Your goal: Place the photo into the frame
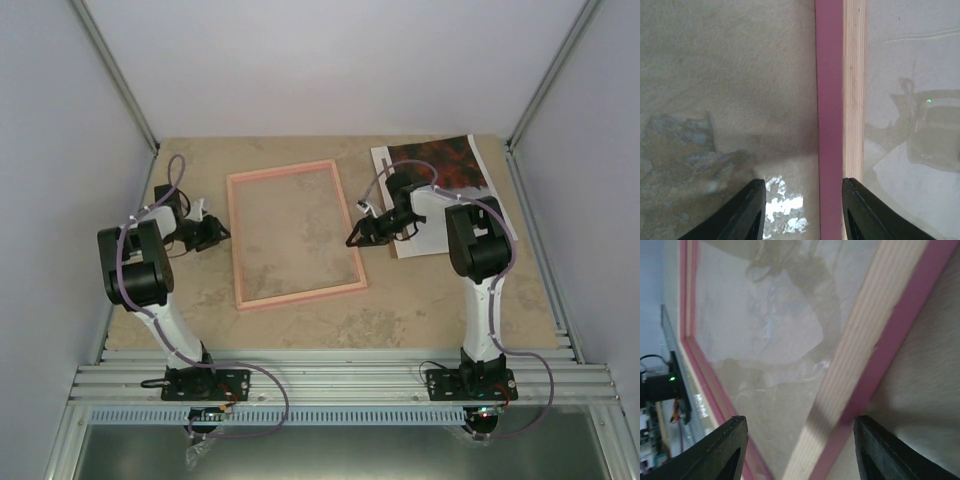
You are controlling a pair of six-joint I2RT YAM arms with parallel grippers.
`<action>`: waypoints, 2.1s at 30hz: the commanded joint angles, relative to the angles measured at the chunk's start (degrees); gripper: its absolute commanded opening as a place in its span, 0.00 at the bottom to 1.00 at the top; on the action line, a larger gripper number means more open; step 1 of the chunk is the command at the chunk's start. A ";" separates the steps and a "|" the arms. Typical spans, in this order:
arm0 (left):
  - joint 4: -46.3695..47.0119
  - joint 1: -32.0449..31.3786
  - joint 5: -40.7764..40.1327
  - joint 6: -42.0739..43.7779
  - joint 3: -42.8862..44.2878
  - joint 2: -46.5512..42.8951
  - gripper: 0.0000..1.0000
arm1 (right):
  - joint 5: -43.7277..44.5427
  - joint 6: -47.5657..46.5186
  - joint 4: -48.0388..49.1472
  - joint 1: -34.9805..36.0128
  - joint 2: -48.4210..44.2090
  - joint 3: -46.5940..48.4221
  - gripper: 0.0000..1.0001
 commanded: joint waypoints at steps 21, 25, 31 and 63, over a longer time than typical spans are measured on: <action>2.26 0.68 -3.70 6.21 7.49 -6.36 0.74 | 8.05 -10.82 0.55 -8.83 -18.46 -3.67 0.73; 3.87 0.20 -3.45 4.99 8.95 -7.39 0.76 | 18.13 -15.26 2.42 -10.77 -22.50 -3.41 0.75; 6.27 -3.67 -2.11 6.18 7.22 -10.19 0.77 | 27.80 -28.07 5.56 -10.79 -32.05 -12.91 0.75; 12.64 -18.92 -8.51 -0.52 -2.35 -14.87 0.75 | 44.01 -0.94 13.59 -3.05 -3.51 4.81 0.73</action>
